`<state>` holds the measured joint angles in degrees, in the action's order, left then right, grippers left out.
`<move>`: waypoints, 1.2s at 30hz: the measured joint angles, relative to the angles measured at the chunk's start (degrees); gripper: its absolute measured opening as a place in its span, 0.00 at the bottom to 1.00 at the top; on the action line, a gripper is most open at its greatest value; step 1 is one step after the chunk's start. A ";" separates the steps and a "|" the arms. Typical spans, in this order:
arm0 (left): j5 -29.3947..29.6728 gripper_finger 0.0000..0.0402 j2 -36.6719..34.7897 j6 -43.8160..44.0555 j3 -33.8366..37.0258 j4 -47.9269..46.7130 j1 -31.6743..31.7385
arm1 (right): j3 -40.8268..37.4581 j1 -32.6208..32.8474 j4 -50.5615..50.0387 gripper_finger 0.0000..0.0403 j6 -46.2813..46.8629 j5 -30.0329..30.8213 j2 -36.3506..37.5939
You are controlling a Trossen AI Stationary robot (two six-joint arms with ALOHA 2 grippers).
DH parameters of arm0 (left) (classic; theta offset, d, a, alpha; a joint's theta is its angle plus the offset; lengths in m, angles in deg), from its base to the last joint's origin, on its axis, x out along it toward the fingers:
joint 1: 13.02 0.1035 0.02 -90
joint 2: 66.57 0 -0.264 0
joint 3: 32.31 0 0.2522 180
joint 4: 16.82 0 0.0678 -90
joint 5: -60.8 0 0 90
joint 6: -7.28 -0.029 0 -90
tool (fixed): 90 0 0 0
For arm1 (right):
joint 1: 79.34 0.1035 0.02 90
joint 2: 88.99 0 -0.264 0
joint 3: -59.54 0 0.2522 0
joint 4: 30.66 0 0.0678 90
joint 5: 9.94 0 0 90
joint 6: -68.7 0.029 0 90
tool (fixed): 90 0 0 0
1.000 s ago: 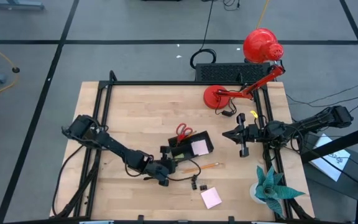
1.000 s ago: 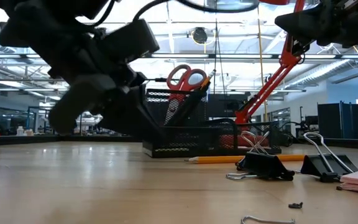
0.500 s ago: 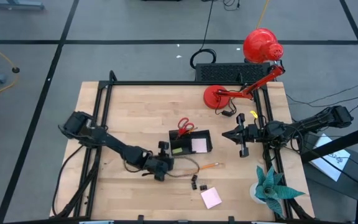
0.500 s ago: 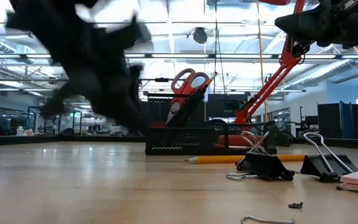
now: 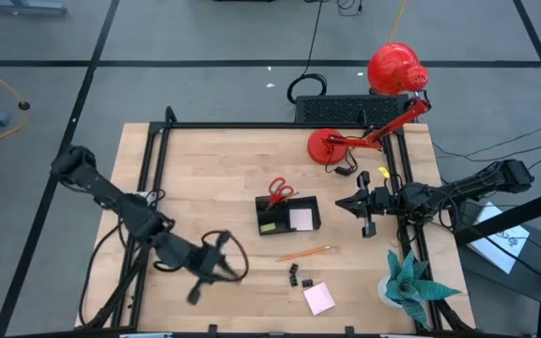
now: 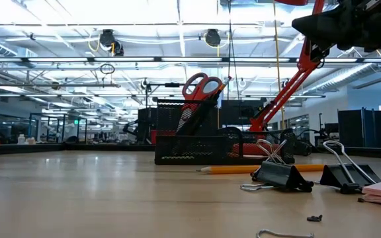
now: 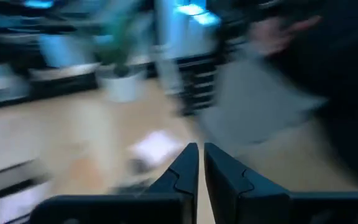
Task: Pick and place office supplies into organizer
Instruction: Put the bottom left binder clip into the bottom left compartment of the desk organizer
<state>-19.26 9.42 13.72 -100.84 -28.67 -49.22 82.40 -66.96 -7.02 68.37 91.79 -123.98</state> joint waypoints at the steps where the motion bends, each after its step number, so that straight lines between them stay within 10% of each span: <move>1: -3.55 0.08 -0.08 1.10 0.01 0.67 -0.07 | 0.00 0.00 0.11 0.00 0.02 0.01 -0.04; 26: 4.14 0.08 14.81 -6.34 0.15 9.85 8.22 | 0.00 0.00 0.07 0.00 -4.33 0.14 -0.09; 36: 2.33 0.08 24.60 4.60 0.13 16.70 9.16 | 0.00 -0.02 3.75 0.00 -13.71 0.03 0.29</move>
<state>-16.93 34.02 18.33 -100.71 -11.97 -40.06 82.40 -66.98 -3.27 54.66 91.83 -123.69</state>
